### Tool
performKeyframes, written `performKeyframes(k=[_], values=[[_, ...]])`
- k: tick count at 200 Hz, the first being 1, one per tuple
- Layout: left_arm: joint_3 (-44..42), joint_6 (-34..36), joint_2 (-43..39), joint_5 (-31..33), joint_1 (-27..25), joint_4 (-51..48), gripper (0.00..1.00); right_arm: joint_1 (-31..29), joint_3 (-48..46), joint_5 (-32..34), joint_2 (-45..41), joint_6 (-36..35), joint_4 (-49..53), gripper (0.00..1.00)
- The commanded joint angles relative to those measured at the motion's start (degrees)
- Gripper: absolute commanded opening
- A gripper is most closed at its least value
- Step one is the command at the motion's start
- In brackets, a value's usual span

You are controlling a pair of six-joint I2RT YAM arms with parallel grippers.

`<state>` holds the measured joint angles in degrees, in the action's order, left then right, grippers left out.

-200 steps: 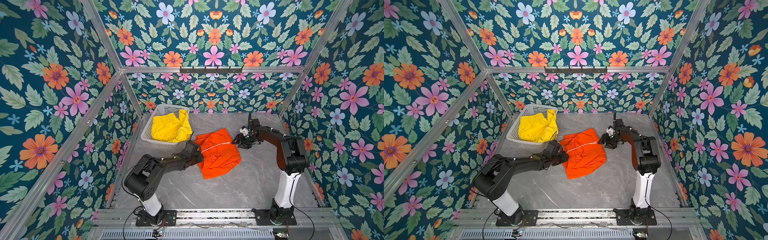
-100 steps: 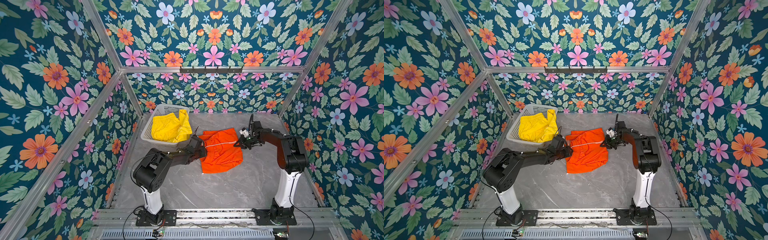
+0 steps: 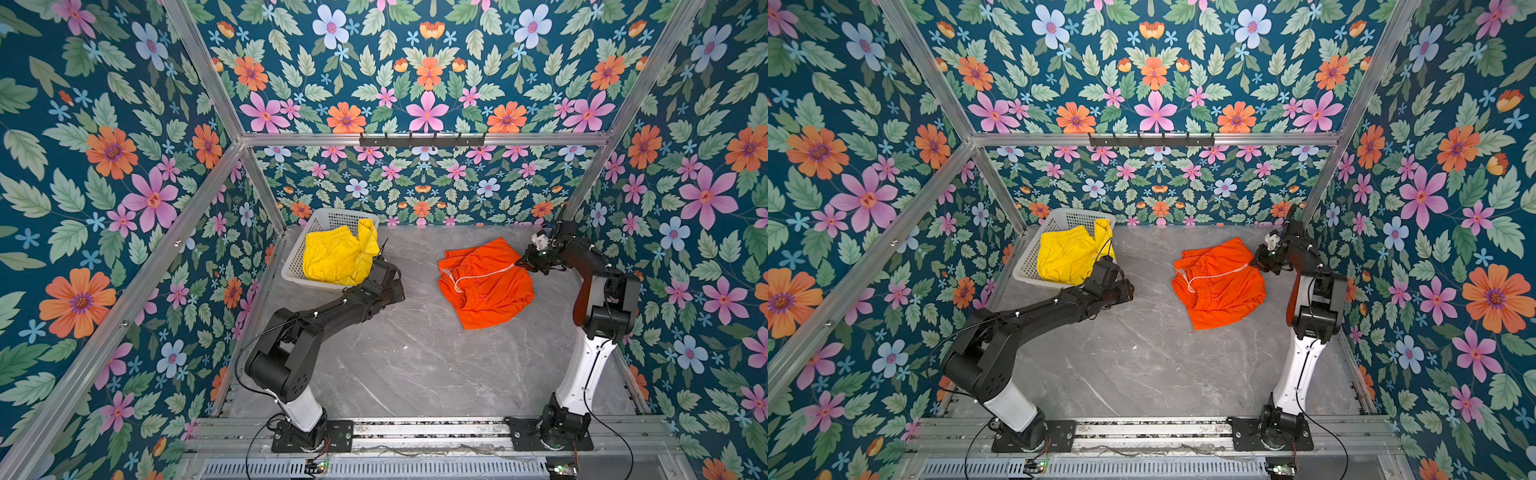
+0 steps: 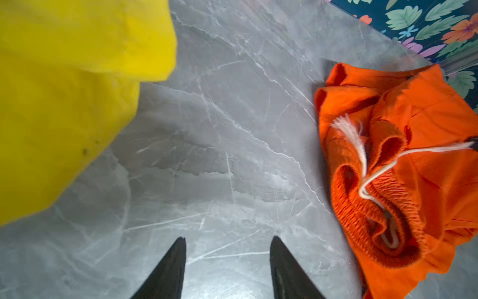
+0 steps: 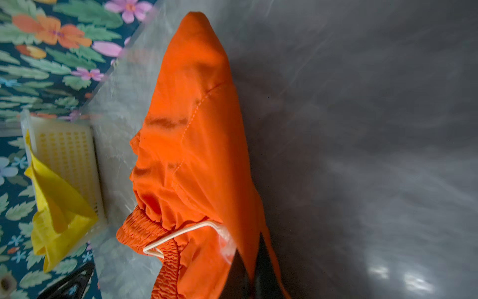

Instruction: Fold and stack the shorts

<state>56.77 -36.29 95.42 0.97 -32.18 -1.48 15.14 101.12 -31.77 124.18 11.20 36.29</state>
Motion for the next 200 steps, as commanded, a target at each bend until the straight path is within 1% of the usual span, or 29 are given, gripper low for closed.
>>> performKeyframes(k=[1, 38, 47, 54, 60, 64, 68, 73, 82, 87, 98, 119, 130, 151, 175, 186, 200], values=[[0.25, 1.65, -0.41, 1.75, 0.46, -2.28, 0.55, 2.34, 4.14, 4.84, 1.68, -0.83, 2.72, 0.05], [0.65, 1.84, 0.08, 2.08, 0.81, -2.92, 0.54, 6.59, 9.89, 12.12, 4.15, 1.77, 1.48, 0.03], [0.84, 2.01, 0.04, 2.23, 0.86, -3.09, 0.54, 7.38, 11.82, 13.01, 4.99, 1.81, 1.59, 0.03], [0.96, 2.1, 0.04, 2.35, 0.89, -3.18, 0.54, 7.98, 13.67, 13.62, 5.69, 1.72, 2.03, 0.05], [1.23, 2.14, 0.03, 2.45, 0.91, -3.4, 0.54, 8.32, 15.03, 14.39, 6.12, 1.53, 2.33, 0.09], [1.35, 2.27, 0.03, 2.53, 0.9, -3.56, 0.54, 8.41, 16.07, 14.84, 6.29, 1.13, 2.52, 0.14], [1.47, 2.36, -0.05, 2.62, 0.9, -3.68, 0.54, 8.54, 17.01, 15.24, 6.44, 0.7, 2.78, 0.22], [1.58, 2.43, -0.1, 2.77, 0.9, -3.86, 0.54, 8.68, 18.1, 15.8, 6.56, 0.16, 3.11, 0.34], [1.92, 2.54, -0.22, 2.89, 0.9, -4.13, 0.54, 8.71, 19.48, 16.15, 6.18, -0.83, 3.41, 0.49], [2.09, 2.63, -0.29, 3.03, 0.9, -4.38, 0.55, 8.74, 19.94, 16.73, 5.68, -1.29, 3.66, 0.53], [2.2, 2.74, -0.68, 3.42, 0.9, -4.75, 0.55, 8.7, 19.12, 16.94, 3.72, -1.4, 2.85, 0.56], [2.28, 2.98, -2.06, 4.03, 0.9, -5.07, 0.55, 8.1, 12.71, 15.3, -2.71, -0.57, -0.41, 0.59], [2.46, 3.13, -3.18, 4.36, 0.9, -5.32, 0.55, 6.96, 6.97, 14.88, -6.65, -0.84, -2.63, 0.59], [2.98, 3.36, -5.8, 4.58, 1.53, -5.81, 0.57, 2.81, -5.35, 14.73, -16.49, -1.59, -8.19, 0.59], [4.4, 4.38, -9.14, 3.75, 4.44, -7.47, 0.59, -3.99, -19.03, 14.37, -26.65, -0.58, -14.26, 0.59], [5.6, 5.92, -10.37, 3.76, 6.31, -8.99, 0.6, -8.46, -24.09, 15.0, -31.54, -0.13, -16.25, 0.59], [7.8, 8.09, -11.09, 3.78, 9.13, -11.49, 0.62, -14.4, -29.37, 16.77, -35.7, 1.8, -18.31, 0.59]])
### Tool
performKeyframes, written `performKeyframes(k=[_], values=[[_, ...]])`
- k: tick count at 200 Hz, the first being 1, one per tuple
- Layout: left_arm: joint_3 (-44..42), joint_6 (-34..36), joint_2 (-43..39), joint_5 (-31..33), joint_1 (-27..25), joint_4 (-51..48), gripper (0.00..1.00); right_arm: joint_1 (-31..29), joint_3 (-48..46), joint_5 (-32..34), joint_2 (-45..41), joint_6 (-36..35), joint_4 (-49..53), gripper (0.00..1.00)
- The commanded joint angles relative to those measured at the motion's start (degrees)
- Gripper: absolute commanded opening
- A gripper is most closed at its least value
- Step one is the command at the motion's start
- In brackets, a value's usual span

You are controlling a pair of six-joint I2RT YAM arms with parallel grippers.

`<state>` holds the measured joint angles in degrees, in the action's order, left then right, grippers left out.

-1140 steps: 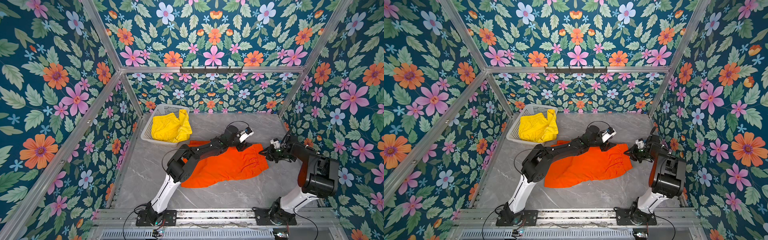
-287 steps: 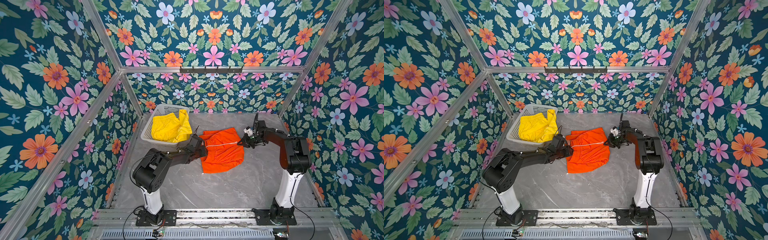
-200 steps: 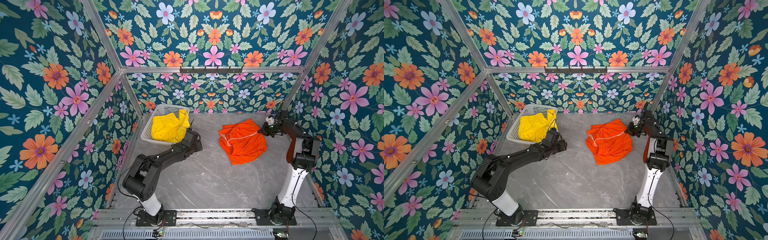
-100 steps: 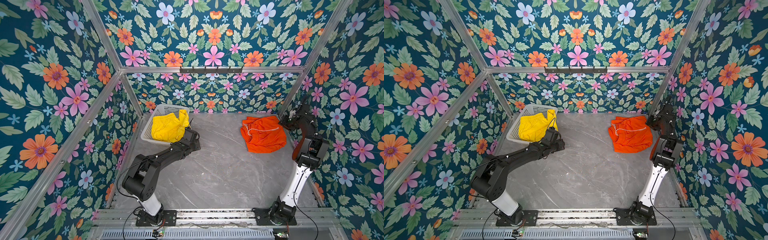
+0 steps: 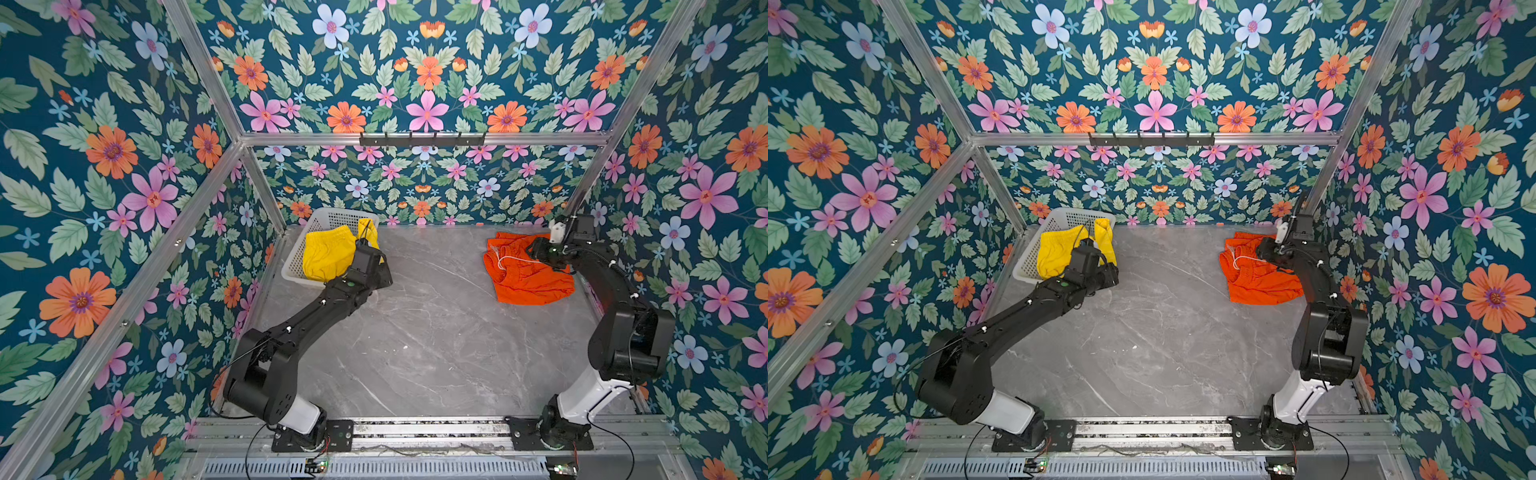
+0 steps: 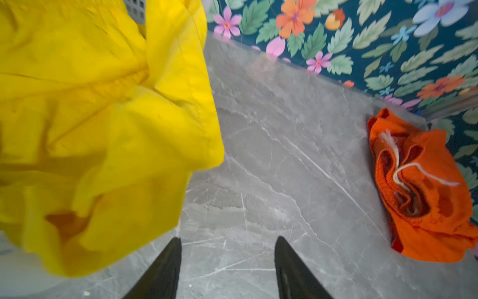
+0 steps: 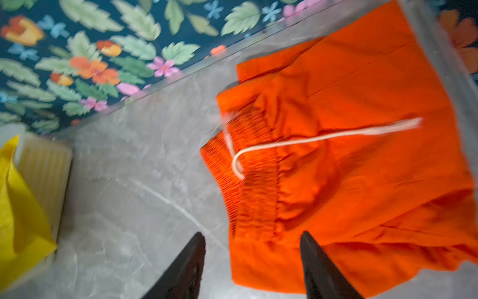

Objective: Fold and stack the shorts
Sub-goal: 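Grasp the yellow shorts' waistband in the basket with the left gripper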

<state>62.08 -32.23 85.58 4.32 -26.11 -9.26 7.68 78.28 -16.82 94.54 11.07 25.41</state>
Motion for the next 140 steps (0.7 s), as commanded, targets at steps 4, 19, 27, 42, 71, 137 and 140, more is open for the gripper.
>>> performKeyframes(k=[4, 19, 27, 42, 71, 137, 140], values=[[3.14, 4.8, -1.27, 0.23, 4.12, -4.42, 0.63, -8.58, -7.93, 2.06, -6.98, 2.58, -8.13, 0.59], [5.41, 7.56, -0.45, -2.48, 8.34, -6.25, 0.63, -14.79, -12.64, 3.17, -9.76, 5.7, -11.09, 0.59], [6.59, 9.42, 0.45, -4.59, 10.25, -6.79, 0.63, -17.7, -14.68, 3.98, -10.55, 6.79, -12.3, 0.59], [9.35, 11.98, 3.2, -7.73, 13.41, -8.04, 0.64, -21.93, -16.75, 5.14, -10.91, 9.52, -13.59, 0.59], [15.55, 12.24, 11.59, -12.85, 20.59, -9.11, 0.65, -26.49, -17.53, 4.14, -9.13, 12.44, -14.26, 0.6], [34.16, 18.25, 33.37, -0.23, 24.27, -14.74, 0.75, -30.57, -15.78, 4.87, -7.14, 11.75, -11.08, 0.62], [34.66, 18.3, 34.09, -0.76, 24.53, -14.66, 0.75, -30.6, -15.79, 4.8, -7.1, 11.78, -11.08, 0.61]])
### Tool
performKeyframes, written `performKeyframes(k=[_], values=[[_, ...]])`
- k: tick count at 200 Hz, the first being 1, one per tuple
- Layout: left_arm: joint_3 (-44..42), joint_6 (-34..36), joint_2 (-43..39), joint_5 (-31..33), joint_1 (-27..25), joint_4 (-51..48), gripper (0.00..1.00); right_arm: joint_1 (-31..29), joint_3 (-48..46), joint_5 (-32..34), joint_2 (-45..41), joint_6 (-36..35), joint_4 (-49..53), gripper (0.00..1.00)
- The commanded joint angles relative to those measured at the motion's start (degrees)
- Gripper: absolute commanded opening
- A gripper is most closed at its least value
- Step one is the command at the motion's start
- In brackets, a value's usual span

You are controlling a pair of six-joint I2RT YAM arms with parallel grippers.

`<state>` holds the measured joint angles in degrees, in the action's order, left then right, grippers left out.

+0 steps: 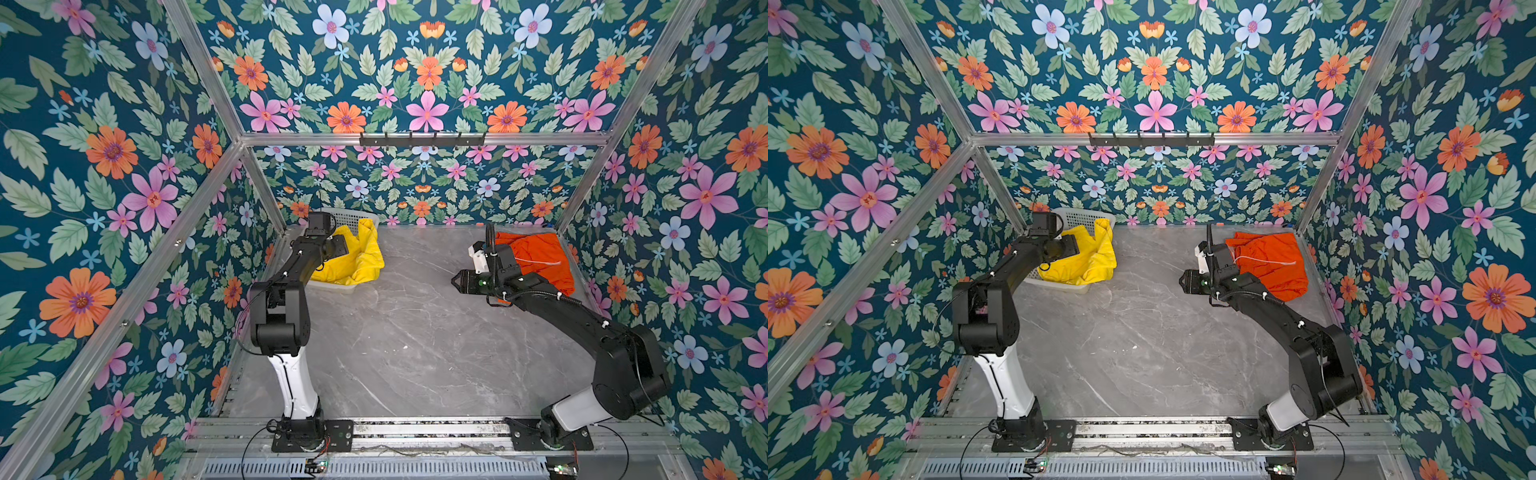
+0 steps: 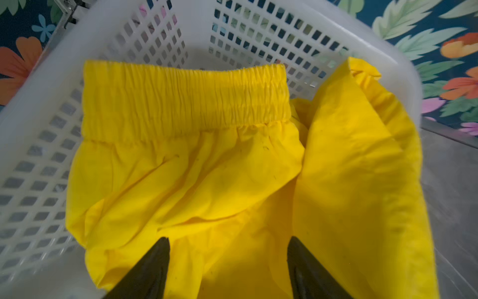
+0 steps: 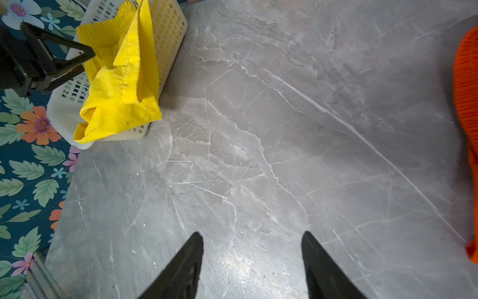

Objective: Fold and stack the shorts
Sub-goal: 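Grasp the yellow shorts' waistband in the basket with the left gripper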

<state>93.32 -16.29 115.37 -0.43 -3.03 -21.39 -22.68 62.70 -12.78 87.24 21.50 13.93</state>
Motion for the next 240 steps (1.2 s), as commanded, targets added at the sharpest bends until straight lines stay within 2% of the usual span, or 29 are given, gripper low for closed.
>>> performKeyframes(k=[1, 26, 55, 64, 76, 108, 133, 171, 207, 219, 240], values=[[3.61, 2.39, 4.49, 3.79, 1.49, -2.57, 0.75, -0.21, -0.21, 0.7, 0.25, 1.35, 0.39, 0.62], [9.2, 3.59, 11.19, 1.33, 2.38, -5.51, 0.76, -0.35, -0.38, 0.89, 0.49, 1.39, 0.83, 0.62], [12.51, 5.16, 16.22, 2.74, 2.85, -5.95, 0.77, -0.35, -0.58, 1.0, 0.56, 1.12, 0.91, 0.62], [12.75, 5.6, 17.34, 3.1, 2.85, -5.23, 0.74, -0.39, -0.56, 1.09, 0.56, 1.07, 1.09, 0.62], [13.49, 5.83, 18.85, 2.97, 2.94, -4.9, 0.64, -0.35, -0.56, 1.17, 0.43, 1.06, 1.27, 0.62], [14.33, 6.21, 18.71, 0.94, 2.85, -4.45, 0.18, -0.35, -0.73, 2.02, -0.9, 1.0, 1.56, 0.62], [11.8, 6.69, 11.47, -0.75, 2.84, -1.75, 0.0, -0.35, -0.62, 2.57, -2.19, 0.83, 1.27, 0.62], [8.98, 10.54, -4.16, -6.05, 1.76, 1.26, 0.0, -0.35, 1.51, 2.43, -3.26, 1.02, 0.44, 0.61], [3.51, 19.57, -19.52, -20.12, -1.01, 6.24, 0.0, -0.31, 6.03, 0.21, -3.99, -1.62, -0.79, 0.61], [0.83, 21.13, -24.26, -24.37, -2.21, 8.66, 0.0, -0.35, 8.59, -0.5, -4.05, -3.51, 0.02, 0.61], [-3.53, 22.44, -31.39, -35.67, -3.57, 12.57, 0.0, -0.35, 12.84, -2.41, -4.74, -8.09, 1.16, 0.61]])
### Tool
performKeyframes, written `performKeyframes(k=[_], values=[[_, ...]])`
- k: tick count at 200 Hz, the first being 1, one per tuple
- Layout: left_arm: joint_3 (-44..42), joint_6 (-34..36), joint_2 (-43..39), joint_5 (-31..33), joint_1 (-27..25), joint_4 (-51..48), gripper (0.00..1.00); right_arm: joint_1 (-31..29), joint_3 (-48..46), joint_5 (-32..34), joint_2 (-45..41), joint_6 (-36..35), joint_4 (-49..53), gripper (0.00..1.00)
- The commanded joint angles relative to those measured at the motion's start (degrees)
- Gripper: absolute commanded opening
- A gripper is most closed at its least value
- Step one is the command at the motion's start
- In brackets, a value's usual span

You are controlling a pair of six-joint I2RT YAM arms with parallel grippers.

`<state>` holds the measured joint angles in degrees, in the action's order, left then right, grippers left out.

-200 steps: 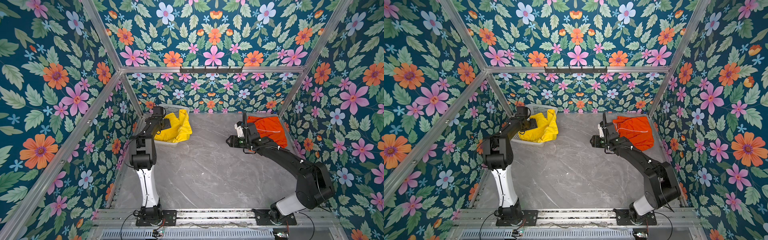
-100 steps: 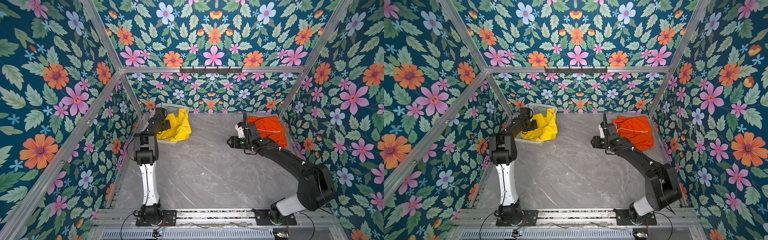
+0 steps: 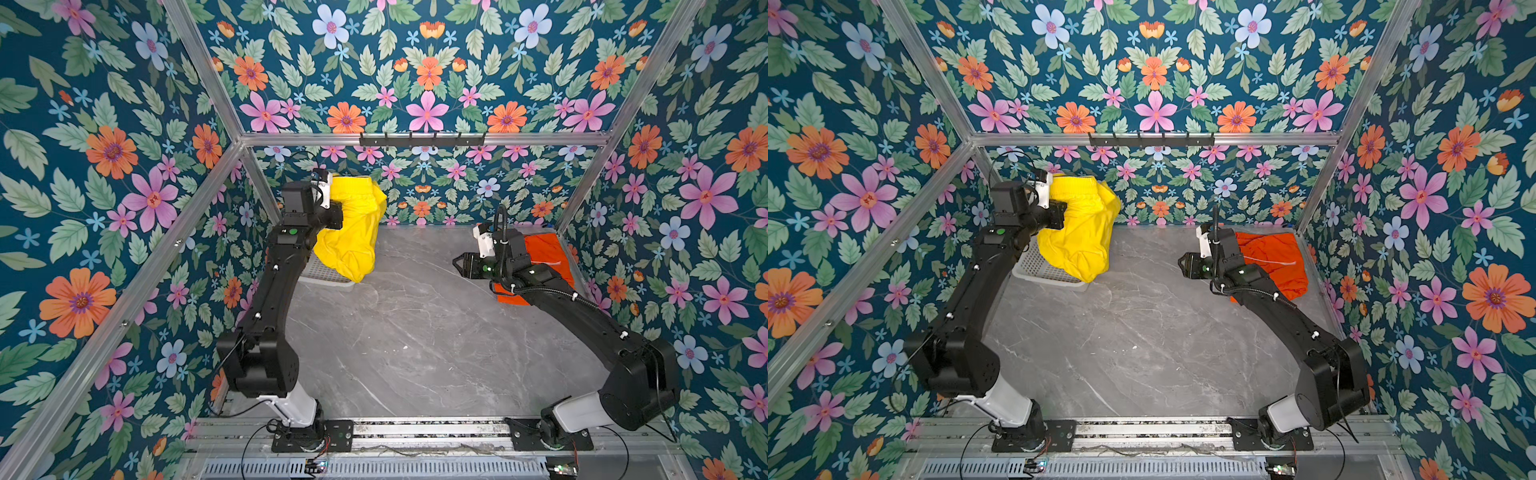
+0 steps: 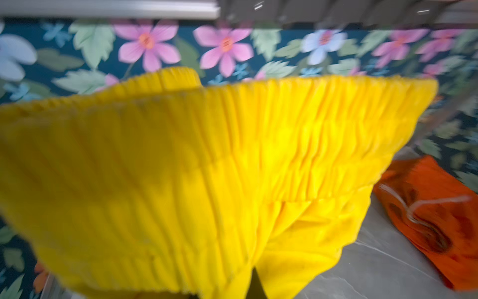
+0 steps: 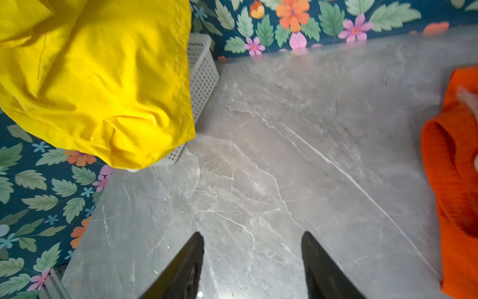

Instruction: Fold and stack the shorts

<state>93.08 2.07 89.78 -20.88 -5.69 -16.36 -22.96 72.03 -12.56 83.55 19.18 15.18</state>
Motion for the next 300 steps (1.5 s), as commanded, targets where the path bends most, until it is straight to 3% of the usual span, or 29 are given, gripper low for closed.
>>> performKeyframes(k=[1, 13, 48, 83, 130, 174, 209, 229, 252, 267, 300], values=[[-3.53, 4.13, -6.08, -15.84, -0.99, 7.69, 0.0, -0.07, 3.66, -2.86, -1.12, -6.01, -0.08, 0.61], [-6.66, 5.5, -9.76, -21.53, -2.21, 9.86, 0.0, -0.07, 5.28, -4.86, -2.08, -9.52, 0.02, 0.61], [-19.1, 15.96, -17.67, -24.67, -9.92, 14.22, 0.0, -0.07, 8.47, -12.33, -5.59, -17.35, 1.25, 0.62], [-30.45, 16.55, -18.33, -31.5, -12.56, 24.74, 0.0, -0.07, 5.64, -23.19, -10.29, -22.63, 0.75, 0.62], [-32.74, 20.78, -15.92, -33.78, -15.53, 26.42, 0.0, -0.21, -2.26, -29.88, -17.19, -28.84, 4.26, 0.62], [-32.27, 20.79, -14.5, -35.93, -17.26, 26.64, 0.0, -1.38, -5.44, -32.99, -16.54, -23.36, -0.4, 0.62], [-31.99, 20.97, -13.94, -36.63, -18.8, 26.16, 0.0, -3.32, -3.17, -32.35, -13.06, -23.4, -0.43, 0.62], [-31.82, 19.88, -13.93, -32.9, -19.33, 26.34, 0.0, -3.32, -1.8, -31.88, -13.02, -24.21, 1.01, 0.62], [-31.39, 15.4, -13.5, -26.26, -19.66, 27.64, 0.0, -3.4, -3.95, -23.93, -17.44, -27.33, 2.99, 0.62], [-31.67, 13.92, -12.93, -25.91, -19.74, 29.1, 0.0, -4.3, -7.65, -17.58, -22.2, -28.49, 1.35, 0.63], [-32.35, 10.54, -11.89, -25.03, -20.32, 33.0, 0.0, -8.0, -13.64, -14.23, -28.67, -27.75, -0.38, 0.63]])
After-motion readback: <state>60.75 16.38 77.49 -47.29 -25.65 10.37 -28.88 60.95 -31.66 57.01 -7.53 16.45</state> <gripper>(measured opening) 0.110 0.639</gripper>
